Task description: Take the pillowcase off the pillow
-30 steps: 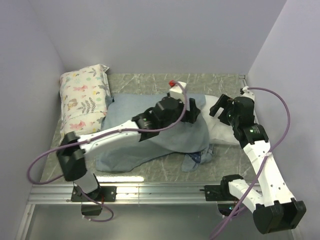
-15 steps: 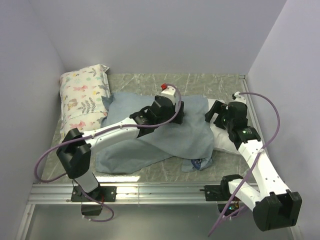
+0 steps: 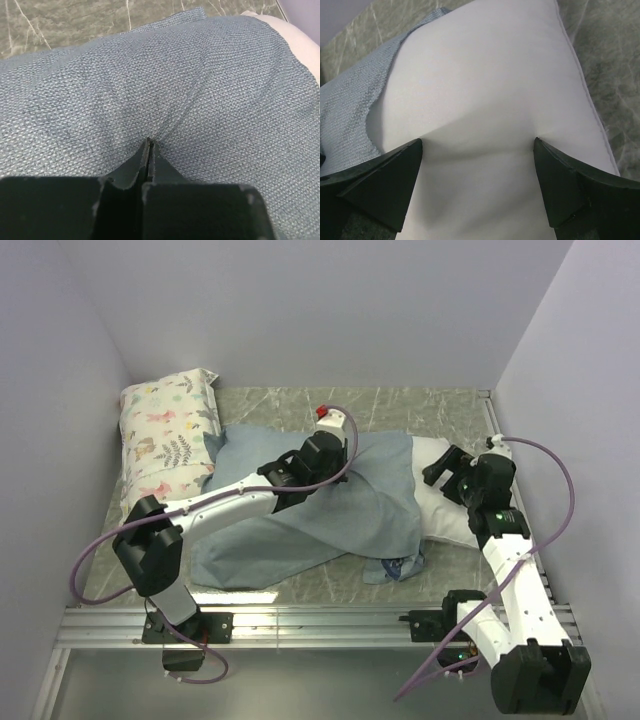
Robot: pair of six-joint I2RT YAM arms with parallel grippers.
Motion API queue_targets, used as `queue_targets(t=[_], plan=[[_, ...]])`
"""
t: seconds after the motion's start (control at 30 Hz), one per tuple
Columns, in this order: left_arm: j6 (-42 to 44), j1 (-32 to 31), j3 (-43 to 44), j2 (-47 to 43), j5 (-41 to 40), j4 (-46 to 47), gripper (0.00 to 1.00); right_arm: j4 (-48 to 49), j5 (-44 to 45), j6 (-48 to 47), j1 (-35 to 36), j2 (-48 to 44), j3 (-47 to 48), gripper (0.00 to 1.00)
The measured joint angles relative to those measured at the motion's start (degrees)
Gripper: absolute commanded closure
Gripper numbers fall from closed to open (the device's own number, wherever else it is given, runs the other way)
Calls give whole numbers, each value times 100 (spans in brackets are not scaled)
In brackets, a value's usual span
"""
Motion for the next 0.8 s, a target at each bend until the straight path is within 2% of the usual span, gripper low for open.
queue_targets(t=[0.13,0.2,0.23,0.27,0.3,0.33,0.37,0.47,0.63,0.8], plan=[[-31,50,-160,-173,4,107,99,232,-507,4,-33,177,-20,2],[-28,83,-184,-186,46,138,99,363,-745,-26,-20,328,-20,11],[-28,96,-181,-186,74,149,100,426,-813,-50,2,420,-20,21],[-28,111,-179,-186,114,144,99,490,-874,-59,17,533,-17,58],[-31,127,-155,-186,144,116,100,557,-927,-87,31,649,-11,80],[-31,133,-70,-175,195,33,100,605,-981,-52,35,732,0,97],[-24,136,90,-142,216,-98,99,625,-1029,-42,55,863,55,100],[79,133,752,-92,210,-555,100,468,-1010,-11,76,1246,483,100],[415,195,1985,-90,-256,-1333,99,-315,-680,11,15,1445,1425,100],[597,551,2632,-98,-501,-1934,100,-732,-782,57,-651,1456,2267,100]])
